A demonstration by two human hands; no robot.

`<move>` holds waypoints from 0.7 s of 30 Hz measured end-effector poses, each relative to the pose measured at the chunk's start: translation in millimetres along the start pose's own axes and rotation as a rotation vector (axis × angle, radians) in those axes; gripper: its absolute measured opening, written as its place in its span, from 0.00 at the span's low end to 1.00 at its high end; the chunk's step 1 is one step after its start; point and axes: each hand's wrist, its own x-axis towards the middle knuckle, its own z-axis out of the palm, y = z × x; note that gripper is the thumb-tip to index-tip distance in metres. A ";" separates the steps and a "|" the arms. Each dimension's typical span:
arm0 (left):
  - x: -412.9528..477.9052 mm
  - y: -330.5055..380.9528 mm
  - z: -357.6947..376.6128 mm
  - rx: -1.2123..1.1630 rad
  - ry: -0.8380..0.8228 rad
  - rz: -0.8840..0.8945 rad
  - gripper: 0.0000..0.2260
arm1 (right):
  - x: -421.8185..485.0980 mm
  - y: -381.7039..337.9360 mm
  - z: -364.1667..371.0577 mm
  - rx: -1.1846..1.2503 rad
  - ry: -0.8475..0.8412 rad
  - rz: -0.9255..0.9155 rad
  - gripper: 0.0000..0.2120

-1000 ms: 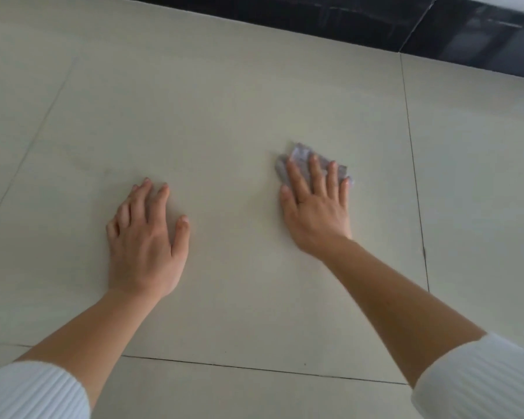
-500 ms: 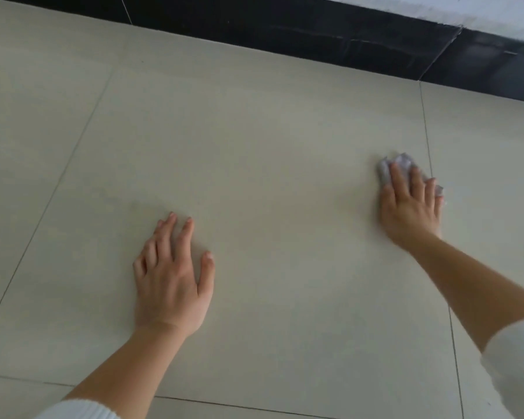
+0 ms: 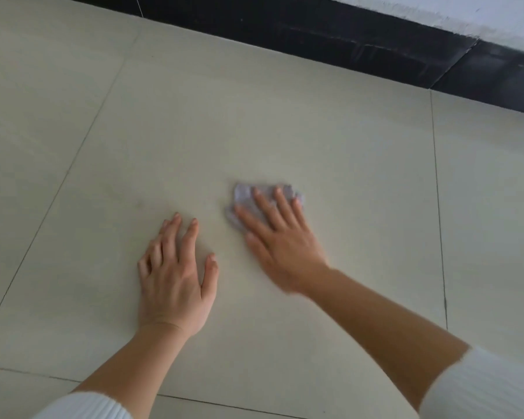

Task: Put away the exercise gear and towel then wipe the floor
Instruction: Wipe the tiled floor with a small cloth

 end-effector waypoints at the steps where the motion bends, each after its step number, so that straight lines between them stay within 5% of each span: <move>1: 0.2 0.1 -0.3 -0.003 -0.005 -0.001 0.27 | -17.7 -0.7 4.3 -0.013 -0.033 -0.095 0.26; 4: 0.3 0.0 -1.3 -0.005 -0.011 0.003 0.27 | -49.7 32.5 6.9 -0.111 -0.066 -0.225 0.23; 6: 0.7 0.0 -1.9 -0.001 -0.005 0.008 0.26 | -46.8 70.5 -0.8 -0.163 -0.026 -0.140 0.24; 11: 1.1 3.3 -1.9 0.001 0.004 0.018 0.26 | 14.4 122.6 -29.1 0.016 0.093 0.496 0.24; 14: 2.2 2.8 -1.6 0.003 -0.002 0.018 0.26 | 70.6 102.5 -41.8 0.154 0.112 0.709 0.24; 21: 1.6 -1.7 -0.5 0.022 -0.008 0.023 0.25 | 144.8 5.2 -30.1 0.059 0.031 0.337 0.24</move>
